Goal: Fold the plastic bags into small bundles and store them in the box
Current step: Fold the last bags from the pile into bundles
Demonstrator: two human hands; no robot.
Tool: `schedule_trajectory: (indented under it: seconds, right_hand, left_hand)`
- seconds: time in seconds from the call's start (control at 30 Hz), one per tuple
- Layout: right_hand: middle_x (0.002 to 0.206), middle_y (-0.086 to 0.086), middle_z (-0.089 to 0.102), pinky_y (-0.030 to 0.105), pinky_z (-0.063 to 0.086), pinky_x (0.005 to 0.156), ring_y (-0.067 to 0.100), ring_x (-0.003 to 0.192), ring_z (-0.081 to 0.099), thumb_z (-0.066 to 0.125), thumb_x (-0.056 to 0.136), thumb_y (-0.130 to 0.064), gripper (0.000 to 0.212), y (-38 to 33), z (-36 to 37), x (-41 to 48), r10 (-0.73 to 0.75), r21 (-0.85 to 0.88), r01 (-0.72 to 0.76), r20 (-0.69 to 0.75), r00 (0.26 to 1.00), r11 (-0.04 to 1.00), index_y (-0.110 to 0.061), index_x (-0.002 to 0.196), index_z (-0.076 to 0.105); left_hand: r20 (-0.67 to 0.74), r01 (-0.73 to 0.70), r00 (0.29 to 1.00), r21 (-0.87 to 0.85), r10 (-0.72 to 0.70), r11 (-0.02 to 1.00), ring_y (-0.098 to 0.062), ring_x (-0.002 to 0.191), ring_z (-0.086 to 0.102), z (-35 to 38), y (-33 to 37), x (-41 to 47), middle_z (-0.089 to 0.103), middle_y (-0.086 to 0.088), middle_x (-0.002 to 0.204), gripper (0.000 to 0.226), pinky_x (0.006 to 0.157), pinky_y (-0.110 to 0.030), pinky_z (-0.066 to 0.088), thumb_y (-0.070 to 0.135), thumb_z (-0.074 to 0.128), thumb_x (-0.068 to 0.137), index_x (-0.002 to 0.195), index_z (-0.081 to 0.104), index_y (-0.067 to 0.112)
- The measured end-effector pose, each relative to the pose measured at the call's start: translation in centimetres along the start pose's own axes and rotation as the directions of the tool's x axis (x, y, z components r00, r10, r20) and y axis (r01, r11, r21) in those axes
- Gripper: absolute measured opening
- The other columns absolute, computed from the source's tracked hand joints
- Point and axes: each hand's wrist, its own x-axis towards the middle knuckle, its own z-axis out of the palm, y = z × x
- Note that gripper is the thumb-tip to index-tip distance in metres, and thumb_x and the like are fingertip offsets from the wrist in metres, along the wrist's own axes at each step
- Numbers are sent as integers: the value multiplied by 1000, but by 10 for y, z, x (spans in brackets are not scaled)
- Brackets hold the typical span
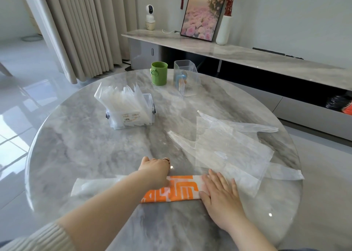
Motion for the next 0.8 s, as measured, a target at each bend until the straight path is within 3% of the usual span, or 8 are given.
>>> schedule_trajectory:
  seconds: [0.1, 0.17, 0.23, 0.3, 0.4, 0.53, 0.67, 0.8]
  right_hand:
    - [156, -8, -13, 41, -16, 113, 13, 144, -15, -14, 71, -60, 85, 2, 3, 1, -20, 0, 20, -30, 999, 1000, -28, 149, 1]
    - [156, -8, -13, 42, -17, 113, 14, 144, -15, -22, 54, -57, 102, 4, 5, 0, -25, -19, 24, -27, 999, 1000, -30, 149, 2]
    - [156, -7, -13, 43, -16, 113, 15, 144, -15, -17, 66, -58, 89, 3, 2, 0, -25, -6, 25, -49, 999, 1000, -31, 148, 3]
    - [156, -6, -13, 43, -16, 113, 16, 144, -15, -6, 86, -54, 68, 3, 3, -2, -28, -23, 27, -47, 999, 999, -31, 149, 3]
    - [157, -5, -9, 42, -16, 113, 18, 145, -11, -16, 69, -56, 86, 2, 5, 0, -9, -17, 8, -93, 996, 1000, -32, 148, 9]
    - [128, 10, 58, 42, 20, 101, 29, 123, 41, 28, 80, -41, 54, 0, 7, 3, -77, -13, 81, -489, 869, 997, -18, 118, 58]
    - [130, 10, 43, 37, 16, 107, 29, 121, 35, 25, 97, -36, 36, -15, 4, -2, -125, 46, 291, -831, 542, 956, -15, 118, 45]
    - [132, 10, 38, 34, 13, 110, 30, 123, 35, 30, 96, -37, 36, -32, 3, -9, -276, -78, 418, -856, 437, 905, -14, 121, 42]
  left_hand:
    - [142, 20, 990, 26, -24, 999, -20, 85, 53, -10, 5, -1, 47, 5, 75, 21, 95, -32, 24, 35, 56, 87, 86, 45, 17]
    - [192, 29, 981, 23, -33, 999, -24, 107, 55, -14, 8, -1, 55, 1, 81, 21, 103, -35, 23, 35, 57, 87, 91, 54, 14]
    - [237, 39, 970, 45, -48, 998, -26, 117, 51, -17, 10, -2, 62, -5, 103, 32, 106, -39, 22, 37, 57, 87, 101, 57, 8]
    - [256, 31, 966, 38, -39, 999, -25, 104, 52, -15, 9, -3, 54, 2, 82, 26, 102, -37, 24, 39, 56, 87, 78, 52, 14]
    - [237, 15, 972, 1, -15, 1000, -17, 87, 42, -14, 8, -6, 39, 7, 73, 24, 98, -33, 25, 38, 53, 89, 80, 47, 17]
    - [109, 6, 994, -266, 24, 964, -13, 86, 52, -11, 0, -28, 49, 6, 85, 16, 85, -22, 33, 35, 53, 90, 93, 54, 19]
    - [-67, 51, 989, -678, -130, 734, -4, 55, 42, 0, -35, -56, 47, 7, 64, 26, 48, -8, 33, 24, 62, 86, 67, 46, 21]
    - [10, 101, 924, -971, -382, 217, -14, 49, 57, 18, -57, -66, 61, -2, 58, 20, 48, -22, 47, 18, 60, 88, 72, 53, 9]
